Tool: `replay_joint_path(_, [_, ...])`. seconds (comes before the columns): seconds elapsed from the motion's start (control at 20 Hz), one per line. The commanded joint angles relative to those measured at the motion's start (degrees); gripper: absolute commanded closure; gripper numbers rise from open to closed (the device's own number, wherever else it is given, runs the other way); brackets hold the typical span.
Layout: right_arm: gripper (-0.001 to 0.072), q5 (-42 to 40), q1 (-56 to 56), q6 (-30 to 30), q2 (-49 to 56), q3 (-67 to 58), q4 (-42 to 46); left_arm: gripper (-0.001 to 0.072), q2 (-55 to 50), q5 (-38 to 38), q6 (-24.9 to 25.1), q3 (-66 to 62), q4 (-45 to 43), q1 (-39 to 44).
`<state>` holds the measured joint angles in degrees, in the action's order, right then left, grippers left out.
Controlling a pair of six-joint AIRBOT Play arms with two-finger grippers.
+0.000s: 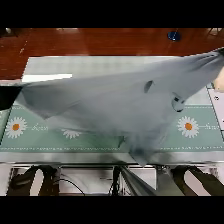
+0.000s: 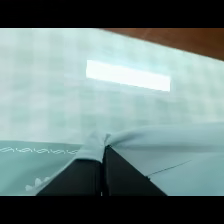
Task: Fold the shirts.
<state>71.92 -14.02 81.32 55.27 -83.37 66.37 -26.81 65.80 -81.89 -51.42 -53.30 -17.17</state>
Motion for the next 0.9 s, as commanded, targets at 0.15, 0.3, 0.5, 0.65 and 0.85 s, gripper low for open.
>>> replay_joint_path(0.15, [0.0694, -10.8, 6.3, -4.0, 18.2, 0.0, -2.6, 0.0686, -25.0, -12.7, 12.0, 3.2, 11.5, 0.0])
replay_joint_path(0.3, [0.0694, -18.8, 9.9, -4.0, 23.8, 0.0, -1.1, 0.0686, -35.2, -16.5, 16.5, 1.7, 17.4, 0.0])
replay_joint_path(0.5, [0.0694, -27.4, 10.6, -4.0, 28.3, 0.0, -1.5, 0.0686, -43.8, -24.6, 23.1, -0.6, 24.6, 0.1])
replay_joint_path(0.65, [0.0693, -28.9, 10.7, -4.0, 31.4, 0.0, -1.4, 0.0686, -49.0, -28.8, 25.0, -2.6, 26.3, 1.3])
replay_joint_path(0.85, [0.0692, -24.9, 10.7, -3.9, 36.4, 0.0, -2.6, 0.0664, -54.6, -29.8, 25.9, -2.9, 26.3, 4.2])
